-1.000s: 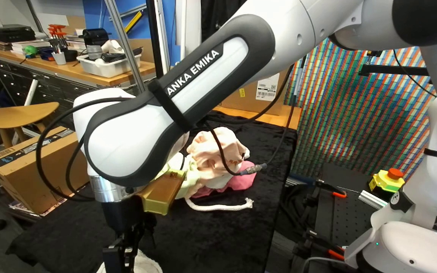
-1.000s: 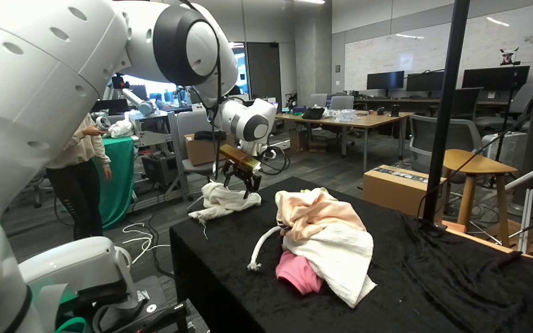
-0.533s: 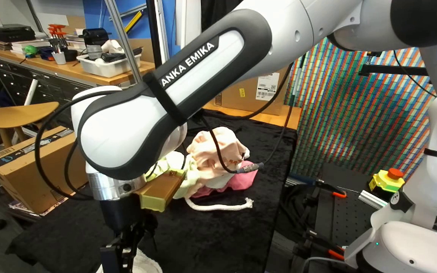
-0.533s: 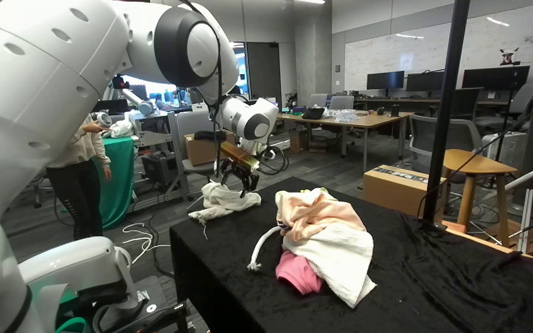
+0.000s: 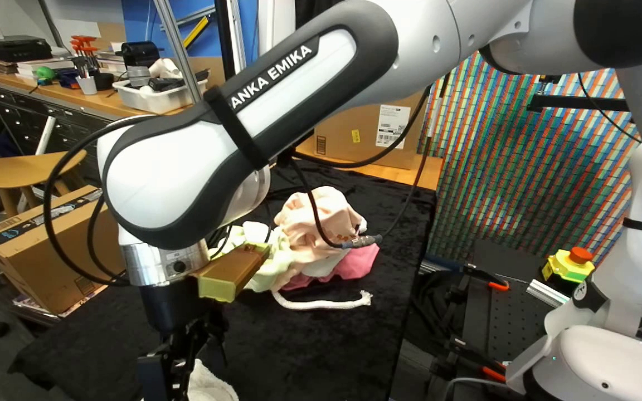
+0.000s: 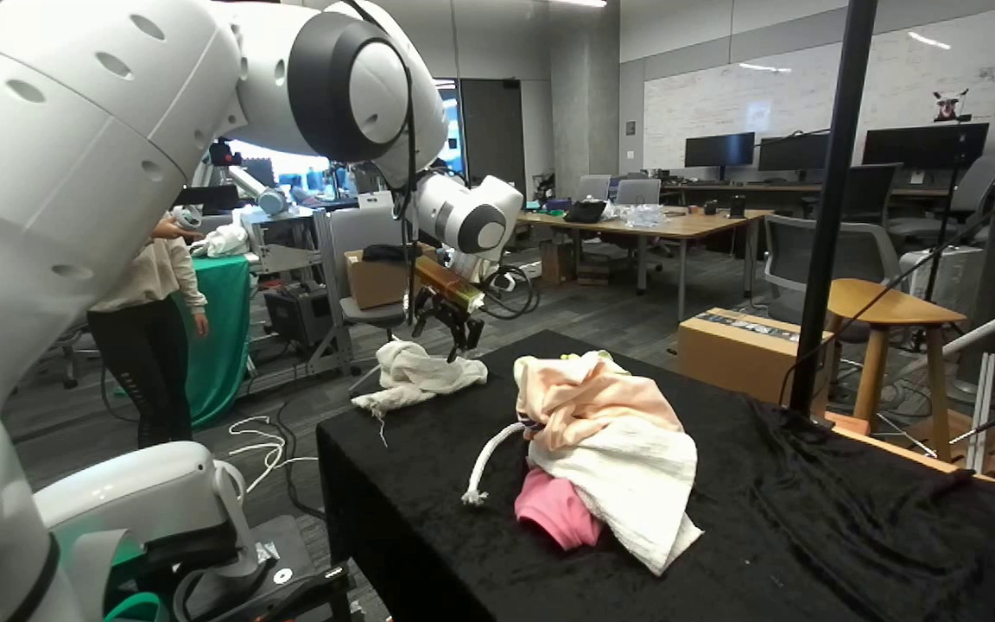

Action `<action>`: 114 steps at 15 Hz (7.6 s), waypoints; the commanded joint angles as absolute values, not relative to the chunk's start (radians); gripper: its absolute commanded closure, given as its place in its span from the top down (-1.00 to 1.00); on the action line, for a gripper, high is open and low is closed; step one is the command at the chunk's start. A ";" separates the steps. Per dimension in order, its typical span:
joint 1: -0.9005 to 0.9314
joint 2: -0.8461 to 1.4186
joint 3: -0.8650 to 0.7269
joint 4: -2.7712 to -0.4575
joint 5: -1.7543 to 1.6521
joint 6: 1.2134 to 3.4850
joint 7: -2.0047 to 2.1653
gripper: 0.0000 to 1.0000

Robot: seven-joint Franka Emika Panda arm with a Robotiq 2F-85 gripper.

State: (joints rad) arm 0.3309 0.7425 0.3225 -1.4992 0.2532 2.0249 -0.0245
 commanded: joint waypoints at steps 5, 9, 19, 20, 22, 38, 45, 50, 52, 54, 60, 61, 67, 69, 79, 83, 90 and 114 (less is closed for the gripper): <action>0.341 0.745 0.354 -1.482 0.310 1.996 -0.020 1.00; 0.369 0.769 0.343 -1.461 0.295 1.999 0.011 1.00; 0.409 0.818 0.332 -1.423 0.284 1.996 0.078 1.00; 0.413 0.820 0.329 -1.420 0.280 1.998 0.084 1.00; 0.421 0.819 0.321 -1.421 0.270 2.003 0.096 1.00; 0.446 0.787 0.273 -1.460 0.193 2.037 0.168 -0.87; 0.415 0.756 0.276 -1.476 0.199 2.023 0.130 -0.89; 0.331 0.736 0.293 -1.485 0.224 1.988 0.010 -0.88; 0.292 0.712 0.291 -1.501 0.228 1.971 -0.040 -0.88; 0.248 0.680 0.283 -1.524 0.232 1.962 -0.085 -0.86; 0.129 0.530 0.247 -1.626 0.244 1.942 -0.153 -0.86; 0.117 0.508 0.237 -1.641 0.245 1.944 -0.151 -0.86; 0.088 0.408 0.166 -1.717 0.226 1.990 -0.104 -0.87; 0.089 0.385 0.142 -1.743 0.212 2.027 -0.073 -0.87; 0.091 0.297 0.044 -1.893 0.136 2.247 0.181 -0.87; 0.082 0.277 0.019 -1.965 0.143 2.279 0.244 -0.87; 0.092 0.266 -0.011 -2.044 0.105 2.277 0.356 -0.87; 0.135 0.079 0.058 -2.186 -0.023 2.280 0.390 1.00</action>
State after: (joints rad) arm 0.1315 0.1399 0.0464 -2.1389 0.0015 2.2664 0.3916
